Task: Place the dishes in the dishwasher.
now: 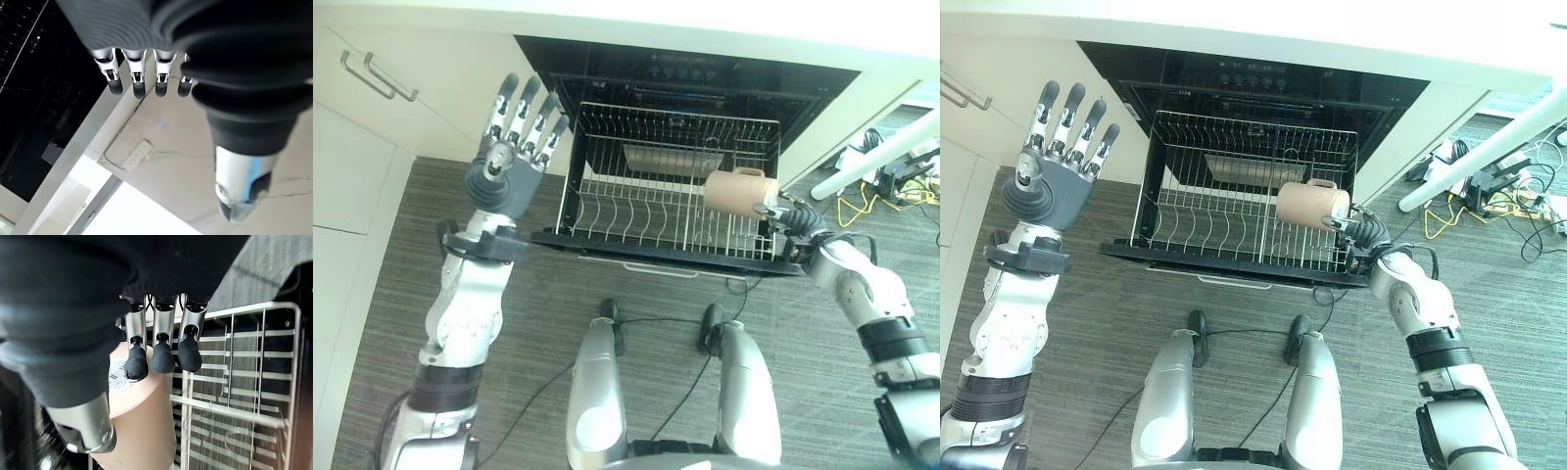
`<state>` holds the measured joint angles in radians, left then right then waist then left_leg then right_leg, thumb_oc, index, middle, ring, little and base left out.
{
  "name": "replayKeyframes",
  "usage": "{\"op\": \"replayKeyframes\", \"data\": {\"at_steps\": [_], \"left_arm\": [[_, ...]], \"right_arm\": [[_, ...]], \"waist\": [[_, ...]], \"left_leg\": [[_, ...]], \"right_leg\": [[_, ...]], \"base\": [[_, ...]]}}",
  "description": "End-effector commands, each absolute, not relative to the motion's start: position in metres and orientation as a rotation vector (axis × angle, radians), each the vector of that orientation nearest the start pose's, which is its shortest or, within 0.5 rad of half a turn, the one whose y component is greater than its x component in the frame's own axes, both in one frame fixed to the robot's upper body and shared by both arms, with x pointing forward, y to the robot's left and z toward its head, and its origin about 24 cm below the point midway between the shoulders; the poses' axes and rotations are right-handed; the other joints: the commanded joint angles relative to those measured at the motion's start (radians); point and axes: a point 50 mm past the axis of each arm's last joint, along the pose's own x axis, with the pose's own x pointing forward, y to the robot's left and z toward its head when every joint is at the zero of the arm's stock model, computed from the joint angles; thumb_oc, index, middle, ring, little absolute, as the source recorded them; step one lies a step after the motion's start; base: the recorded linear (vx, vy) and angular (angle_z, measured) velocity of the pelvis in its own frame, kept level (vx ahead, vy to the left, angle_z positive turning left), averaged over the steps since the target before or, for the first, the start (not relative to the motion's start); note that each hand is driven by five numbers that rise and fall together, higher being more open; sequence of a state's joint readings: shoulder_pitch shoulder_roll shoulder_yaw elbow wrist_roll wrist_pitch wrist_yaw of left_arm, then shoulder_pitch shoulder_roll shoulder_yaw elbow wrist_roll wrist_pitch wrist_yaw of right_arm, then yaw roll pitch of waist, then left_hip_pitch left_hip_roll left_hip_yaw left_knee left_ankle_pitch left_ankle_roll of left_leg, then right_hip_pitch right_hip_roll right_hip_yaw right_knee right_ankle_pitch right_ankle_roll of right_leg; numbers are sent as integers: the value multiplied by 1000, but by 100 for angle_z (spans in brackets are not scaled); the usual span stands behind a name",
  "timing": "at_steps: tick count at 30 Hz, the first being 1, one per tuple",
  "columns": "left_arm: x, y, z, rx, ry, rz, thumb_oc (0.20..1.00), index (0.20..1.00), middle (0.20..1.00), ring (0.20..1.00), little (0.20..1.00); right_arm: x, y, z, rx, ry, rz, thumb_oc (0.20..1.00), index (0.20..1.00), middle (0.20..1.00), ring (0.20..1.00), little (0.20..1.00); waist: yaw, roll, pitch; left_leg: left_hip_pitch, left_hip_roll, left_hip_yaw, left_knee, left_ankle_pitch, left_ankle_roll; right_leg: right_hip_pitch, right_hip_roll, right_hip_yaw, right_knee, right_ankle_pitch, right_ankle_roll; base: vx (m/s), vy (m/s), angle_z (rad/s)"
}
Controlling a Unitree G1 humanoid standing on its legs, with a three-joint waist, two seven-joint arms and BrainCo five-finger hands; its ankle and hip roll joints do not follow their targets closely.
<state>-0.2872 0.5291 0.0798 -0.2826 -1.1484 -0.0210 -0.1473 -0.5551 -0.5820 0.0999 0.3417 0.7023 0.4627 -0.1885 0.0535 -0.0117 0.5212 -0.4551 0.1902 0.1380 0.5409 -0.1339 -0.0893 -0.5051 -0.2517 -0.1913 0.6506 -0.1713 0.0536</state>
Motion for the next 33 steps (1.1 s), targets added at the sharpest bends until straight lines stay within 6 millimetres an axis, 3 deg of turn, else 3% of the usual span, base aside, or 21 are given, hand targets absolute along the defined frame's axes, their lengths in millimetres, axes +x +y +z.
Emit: {"op": "replayKeyframes", "data": {"at_steps": [1,10,25,32,33], "left_arm": [[267,201,220,-560,-612,-462,1000,1000,1000,1000,1000],[268,202,221,-571,-609,-456,1000,1000,1000,1000,1000],[269,201,221,-589,-589,-474,1000,1000,1000,1000,1000],[269,200,218,-593,-567,-486,1000,1000,1000,1000,1000],[269,200,218,-591,-565,-485,1000,1000,1000,1000,1000]], "right_arm": [[351,-247,140,113,157,-128,200,200,200,200,200],[356,-282,149,-34,191,-273,200,200,200,200,200],[362,-297,157,-85,240,-312,200,200,200,200,200],[360,-301,158,-200,275,-309,200,200,200,200,200],[360,-303,159,-215,282,-310,231,231,231,231,231]], "waist": [[20,17,-62],[32,32,-58],[43,41,-51],[43,40,-49],[43,39,-47]], "left_leg": [[34,31,-46,-32,33,6],[23,21,-57,-18,29,11],[8,15,-66,1,18,19],[5,14,-65,8,13,22],[5,14,-65,9,13,22]], "right_leg": [[29,-53,25,-57,51,26],[15,-61,24,-36,47,22],[-6,-66,25,-11,39,18],[-10,-66,26,-4,37,16],[-10,-65,27,-4,37,16]], "base": [[3,22,4],[8,12,2],[2,2,1],[16,5,0],[0,0,0]]}}
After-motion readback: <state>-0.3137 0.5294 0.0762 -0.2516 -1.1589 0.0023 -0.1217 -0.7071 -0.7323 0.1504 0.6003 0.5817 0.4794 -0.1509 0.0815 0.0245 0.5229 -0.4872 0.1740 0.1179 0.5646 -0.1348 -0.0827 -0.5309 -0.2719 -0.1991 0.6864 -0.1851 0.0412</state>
